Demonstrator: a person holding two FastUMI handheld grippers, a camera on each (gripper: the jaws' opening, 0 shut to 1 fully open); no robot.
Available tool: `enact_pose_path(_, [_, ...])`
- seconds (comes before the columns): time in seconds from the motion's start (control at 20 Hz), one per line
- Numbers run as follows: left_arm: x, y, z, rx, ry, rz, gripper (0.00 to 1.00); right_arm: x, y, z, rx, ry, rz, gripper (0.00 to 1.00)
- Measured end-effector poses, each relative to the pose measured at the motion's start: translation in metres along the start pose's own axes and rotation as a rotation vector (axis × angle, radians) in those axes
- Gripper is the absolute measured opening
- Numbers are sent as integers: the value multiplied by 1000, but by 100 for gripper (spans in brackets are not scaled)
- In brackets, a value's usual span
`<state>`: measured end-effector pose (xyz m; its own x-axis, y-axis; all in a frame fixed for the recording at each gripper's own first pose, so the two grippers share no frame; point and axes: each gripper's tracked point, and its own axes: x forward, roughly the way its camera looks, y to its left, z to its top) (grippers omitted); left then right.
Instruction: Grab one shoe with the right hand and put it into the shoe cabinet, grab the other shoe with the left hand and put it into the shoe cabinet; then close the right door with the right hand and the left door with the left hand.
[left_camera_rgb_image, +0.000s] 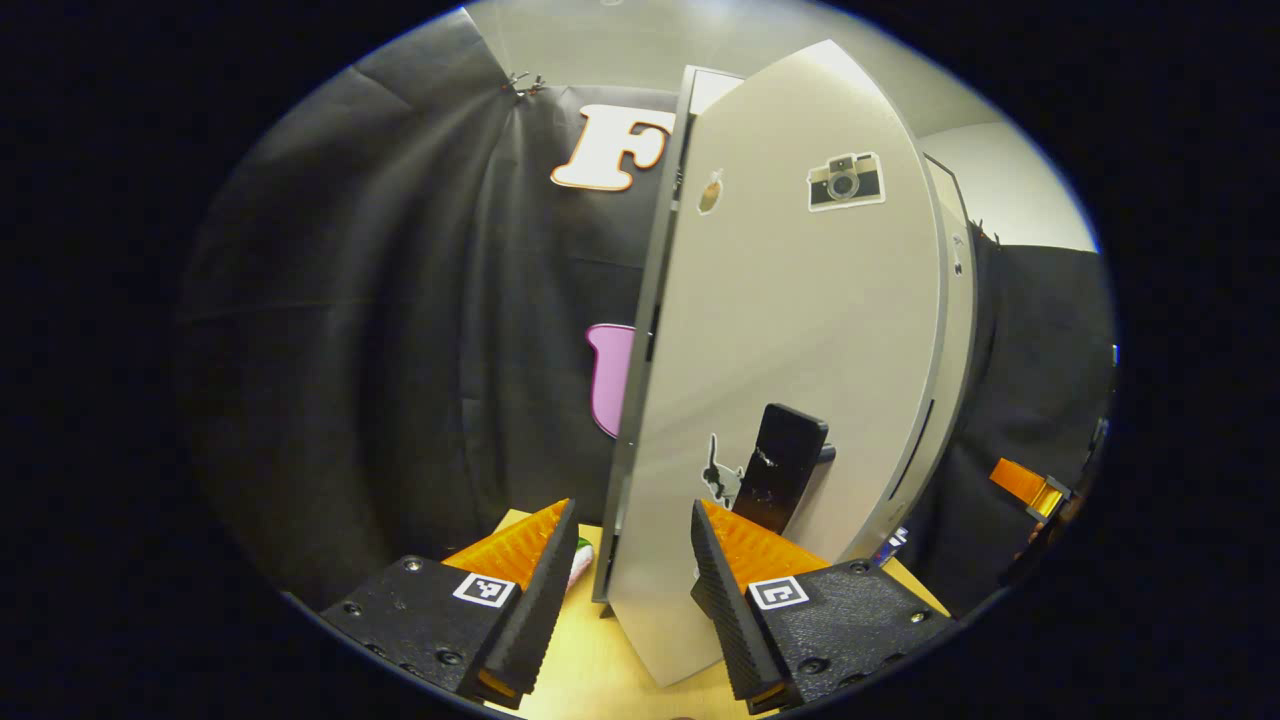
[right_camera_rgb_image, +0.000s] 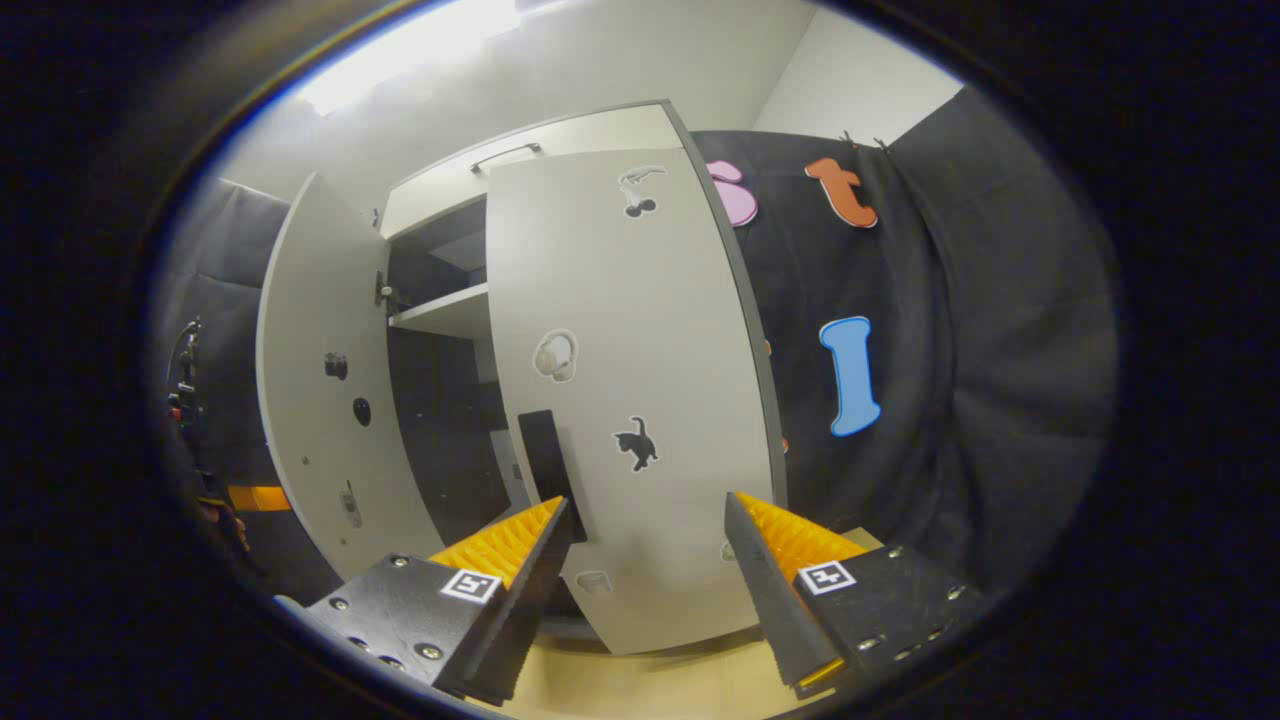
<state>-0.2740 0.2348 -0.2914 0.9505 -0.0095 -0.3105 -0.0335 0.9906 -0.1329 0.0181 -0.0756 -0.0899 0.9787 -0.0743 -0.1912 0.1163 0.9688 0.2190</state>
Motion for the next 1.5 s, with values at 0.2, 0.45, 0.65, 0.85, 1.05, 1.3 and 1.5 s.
enact_pose_path(0.2, [15, -45, -13, 24, 24, -95, 70, -5, -10, 0, -1, 3, -27, 92])
enact_pose_path(0.45, [22, -130, -36, 24, 82, -294, 71, -9, -20, 5, 4, -2, -46, 92])
enact_pose_path(0.65, [27, -171, -33, 108, 82, -372, 71, -17, -27, 5, -14, -7, -70, 92])
enact_pose_path(0.85, [27, -192, -34, 100, 85, -429, 71, -25, -37, 4, -8, -6, -93, 92])
enact_pose_path(1.05, [28, -195, -41, 76, 94, -439, 71, -32, -47, 6, 6, -10, -113, 92])
enact_pose_path(1.3, [12, -187, -42, 38, 96, -421, 71, -36, -52, 3, 18, 0, -112, 92])
enact_pose_path(1.5, [3, -178, -42, 9, 96, -395, 71, -41, -48, -1, 7, 10, -96, 92])
